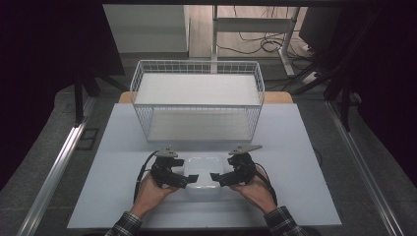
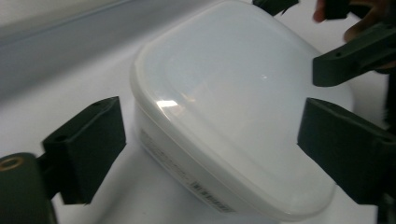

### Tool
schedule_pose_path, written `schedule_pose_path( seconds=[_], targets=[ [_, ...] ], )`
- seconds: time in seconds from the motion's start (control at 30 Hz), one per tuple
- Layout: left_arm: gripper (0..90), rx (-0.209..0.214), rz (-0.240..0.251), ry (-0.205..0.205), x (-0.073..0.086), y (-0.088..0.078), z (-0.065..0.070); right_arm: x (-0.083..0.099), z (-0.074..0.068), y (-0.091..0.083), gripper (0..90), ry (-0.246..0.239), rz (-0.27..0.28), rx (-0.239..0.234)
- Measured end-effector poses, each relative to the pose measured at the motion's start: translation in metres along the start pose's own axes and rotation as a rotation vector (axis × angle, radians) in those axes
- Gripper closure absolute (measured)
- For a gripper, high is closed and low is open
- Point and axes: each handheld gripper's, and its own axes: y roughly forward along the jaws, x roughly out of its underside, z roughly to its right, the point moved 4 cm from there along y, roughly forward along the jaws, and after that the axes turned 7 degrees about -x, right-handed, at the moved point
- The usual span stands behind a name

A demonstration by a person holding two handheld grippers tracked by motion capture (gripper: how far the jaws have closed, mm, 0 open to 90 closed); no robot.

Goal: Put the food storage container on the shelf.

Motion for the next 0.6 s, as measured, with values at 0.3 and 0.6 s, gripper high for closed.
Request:
schedule_pose_path(
  seconds=[0.3, 0.6],
  targets=[
    [49.6, 0.020, 0.006, -0.064, 0.008, -0.020, 0.007, 0.010, -0.005, -0.015, 37.3, 0.143, -0.022, -0.070],
    [67.7, 0.002, 0.048, -0.121, 0.013, -0.036, 0.010, 0.014, -0.014, -0.034, 68.7, 0.212, 0.030, -0.080]
  ],
)
